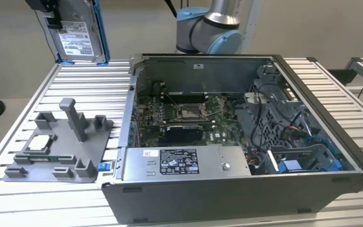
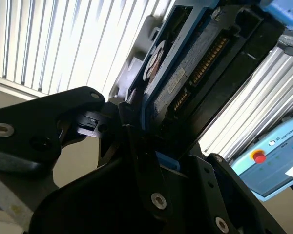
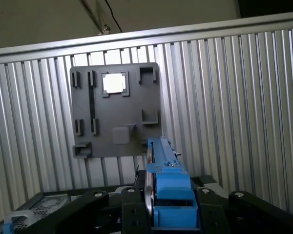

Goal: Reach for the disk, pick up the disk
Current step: 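Pick up the disk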

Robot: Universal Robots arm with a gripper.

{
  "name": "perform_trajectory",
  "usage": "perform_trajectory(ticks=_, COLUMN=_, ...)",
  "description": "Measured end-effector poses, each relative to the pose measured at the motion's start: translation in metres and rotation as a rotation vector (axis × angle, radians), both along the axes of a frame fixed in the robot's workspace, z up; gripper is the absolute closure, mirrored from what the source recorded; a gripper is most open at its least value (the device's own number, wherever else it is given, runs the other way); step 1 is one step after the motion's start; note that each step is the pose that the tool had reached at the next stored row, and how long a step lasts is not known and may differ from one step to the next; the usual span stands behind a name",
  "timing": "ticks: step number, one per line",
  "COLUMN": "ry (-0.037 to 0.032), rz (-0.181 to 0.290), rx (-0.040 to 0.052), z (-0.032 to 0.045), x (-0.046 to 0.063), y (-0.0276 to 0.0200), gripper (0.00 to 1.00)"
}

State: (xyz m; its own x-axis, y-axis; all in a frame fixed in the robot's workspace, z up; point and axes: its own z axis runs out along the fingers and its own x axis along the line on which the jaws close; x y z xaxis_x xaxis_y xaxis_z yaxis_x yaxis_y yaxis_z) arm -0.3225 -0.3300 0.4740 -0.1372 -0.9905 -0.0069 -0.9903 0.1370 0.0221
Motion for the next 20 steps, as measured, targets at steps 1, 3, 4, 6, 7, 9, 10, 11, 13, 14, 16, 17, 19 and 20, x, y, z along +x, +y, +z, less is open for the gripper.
perform_trajectory(ticks=1, ry=0.0, rz=0.0, rx=0.0, z=0.0, x=0.002, y=0.0, gripper=1.0)
perform_trajectory(ticks=3, ry=0.0, rz=0.0, rx=0.0, z=0.0, x=0.007, y=0.0, gripper=1.0)
perform_trajectory(ticks=4, ry=0.0, rz=0.0, rx=0.0, z=0.0, x=0.01, y=0.0, gripper=1.0)
perform_trajectory(ticks=6, ry=0.0001, rz=0.0, rx=-0.0001, z=0.0, x=0.015, y=0.0, gripper=1.0)
perform_trajectory(ticks=7, ry=0.0001, rz=0.0, rx=-0.0001, z=0.0, x=0.018, y=0.0, gripper=1.0)
perform_trajectory(ticks=9, ry=0.0, rz=0.0, rx=-0.0001, z=0.0, x=0.024, y=0.0, gripper=1.0)
perform_trajectory(ticks=10, ry=0.0, rz=0.0, rx=0.0, z=0.0, x=0.028, y=0.0, gripper=1.0)
perform_trajectory(ticks=11, ry=0.0, rz=0.0, rx=0.0, z=0.0, x=0.032, y=0.0, gripper=1.0)
perform_trajectory(ticks=13, ry=0.0001, rz=0.0, rx=-0.0001, z=0.0001, x=0.039, y=0.0, gripper=1.0)
perform_trajectory(ticks=14, ry=0.0, rz=0.0, rx=0.0, z=0.0, x=0.042, y=0.0, gripper=1.0)
perform_trajectory(ticks=16, ry=0.0, rz=0.0, rx=0.0, z=0.0, x=0.05, y=0.0, gripper=1.0)
perform_trajectory(ticks=17, ry=0.0001, rz=0.0, rx=-0.0001, z=0.0001, x=0.053, y=0.0, gripper=1.0)
perform_trajectory(ticks=19, ry=0.0, rz=0.0, rx=0.0, z=0.0, x=0.061, y=0.0, gripper=1.0)
perform_trajectory(ticks=20, ry=0.0, rz=0.0, rx=0.0, z=0.0, x=0.064, y=0.0, gripper=1.0)
